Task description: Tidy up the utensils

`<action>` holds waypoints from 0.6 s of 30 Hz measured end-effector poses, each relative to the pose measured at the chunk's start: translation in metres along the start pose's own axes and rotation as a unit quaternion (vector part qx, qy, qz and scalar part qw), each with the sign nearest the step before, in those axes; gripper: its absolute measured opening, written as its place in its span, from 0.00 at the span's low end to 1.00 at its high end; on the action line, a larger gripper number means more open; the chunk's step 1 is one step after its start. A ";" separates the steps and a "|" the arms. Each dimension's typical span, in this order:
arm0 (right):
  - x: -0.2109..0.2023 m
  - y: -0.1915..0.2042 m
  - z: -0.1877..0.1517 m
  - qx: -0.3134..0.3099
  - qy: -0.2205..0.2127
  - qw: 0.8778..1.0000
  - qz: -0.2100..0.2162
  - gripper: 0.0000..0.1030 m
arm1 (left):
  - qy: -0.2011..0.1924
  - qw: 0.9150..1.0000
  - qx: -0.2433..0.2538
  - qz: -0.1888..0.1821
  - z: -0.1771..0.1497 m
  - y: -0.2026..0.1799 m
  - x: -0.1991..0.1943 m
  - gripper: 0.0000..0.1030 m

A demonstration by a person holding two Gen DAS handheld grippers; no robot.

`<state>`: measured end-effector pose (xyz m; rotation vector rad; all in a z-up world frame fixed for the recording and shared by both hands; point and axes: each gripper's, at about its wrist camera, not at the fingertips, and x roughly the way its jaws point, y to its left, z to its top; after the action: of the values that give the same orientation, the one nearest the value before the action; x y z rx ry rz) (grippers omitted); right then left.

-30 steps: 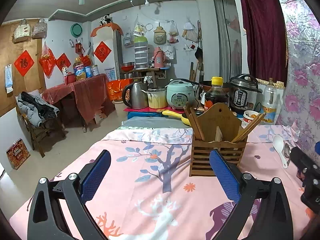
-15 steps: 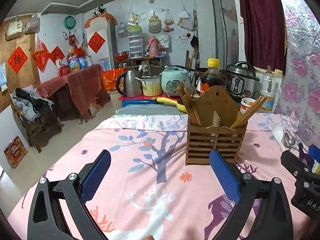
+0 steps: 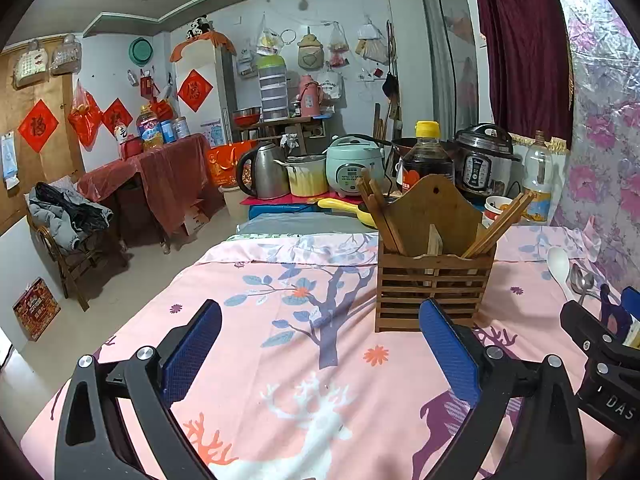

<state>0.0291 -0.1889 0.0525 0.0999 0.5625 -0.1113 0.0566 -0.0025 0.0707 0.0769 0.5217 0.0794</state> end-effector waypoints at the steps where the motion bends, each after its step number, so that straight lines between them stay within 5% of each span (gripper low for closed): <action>1: 0.000 0.000 0.000 0.001 -0.001 1.000 0.000 0.94 | 0.000 1.000 0.000 0.000 0.000 0.000 0.000 0.94; 18: -0.008 0.007 0.000 -0.008 -0.007 1.000 0.006 0.94 | 0.006 1.000 0.002 0.000 -0.001 -0.002 0.002 0.94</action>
<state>0.0237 -0.1811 0.0576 0.0867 0.5485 -0.0949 0.0579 -0.0039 0.0686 0.0800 0.5340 0.0786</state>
